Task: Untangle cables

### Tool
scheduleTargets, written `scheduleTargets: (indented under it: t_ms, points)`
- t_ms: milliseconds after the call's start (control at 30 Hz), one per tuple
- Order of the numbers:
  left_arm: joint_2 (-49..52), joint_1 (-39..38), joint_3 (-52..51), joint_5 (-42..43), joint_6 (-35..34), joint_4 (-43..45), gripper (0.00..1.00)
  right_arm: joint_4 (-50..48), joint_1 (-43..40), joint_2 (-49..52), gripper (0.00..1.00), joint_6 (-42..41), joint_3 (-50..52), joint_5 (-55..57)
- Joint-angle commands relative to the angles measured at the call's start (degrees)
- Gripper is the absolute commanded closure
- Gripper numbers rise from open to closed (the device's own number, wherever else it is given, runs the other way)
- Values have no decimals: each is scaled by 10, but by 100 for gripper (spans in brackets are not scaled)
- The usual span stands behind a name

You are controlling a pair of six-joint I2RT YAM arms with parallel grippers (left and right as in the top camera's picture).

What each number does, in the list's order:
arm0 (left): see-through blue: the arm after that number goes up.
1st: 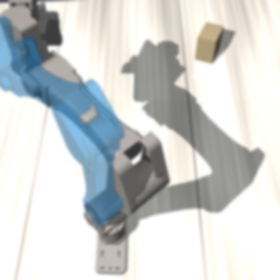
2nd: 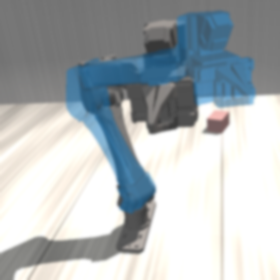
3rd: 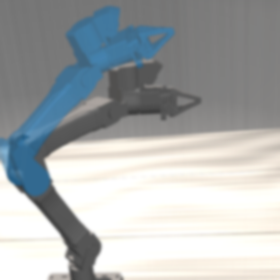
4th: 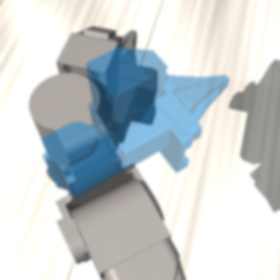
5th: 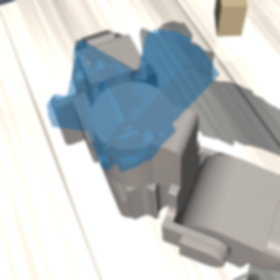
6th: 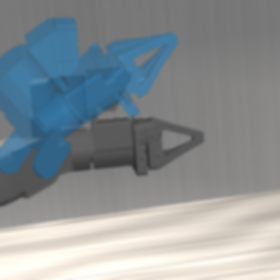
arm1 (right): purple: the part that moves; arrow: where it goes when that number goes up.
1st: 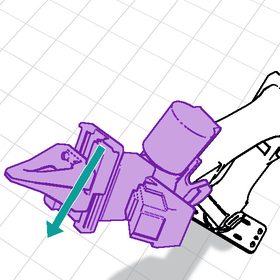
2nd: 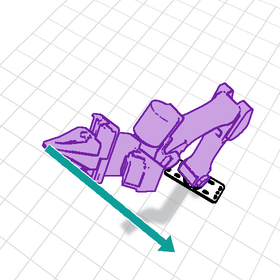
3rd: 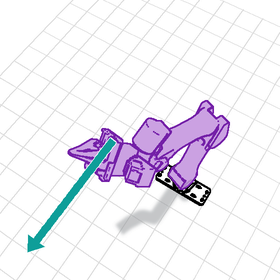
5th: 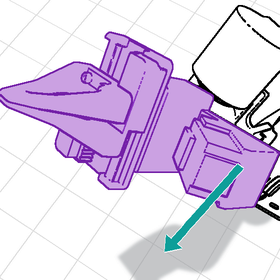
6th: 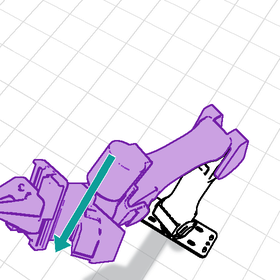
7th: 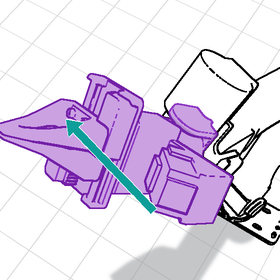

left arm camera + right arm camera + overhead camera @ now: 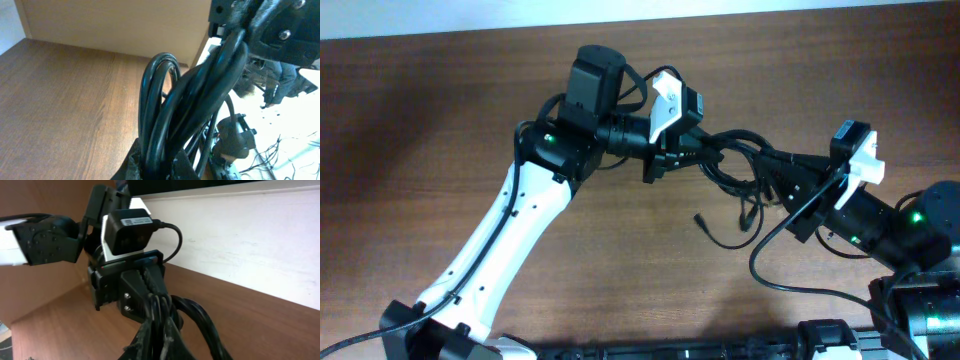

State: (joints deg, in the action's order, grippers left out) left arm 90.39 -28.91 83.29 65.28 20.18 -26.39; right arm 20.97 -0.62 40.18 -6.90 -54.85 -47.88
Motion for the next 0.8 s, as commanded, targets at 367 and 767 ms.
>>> scheduleTargets:
  t_ms: [367,767]
  points:
    - [-13,6,10,-2,0,-9,39,-3,-2,-2,96,5,-2,20]
    - [-13,10,10,-243,1,-112,25,115,-2,5,71,5,-2,99]
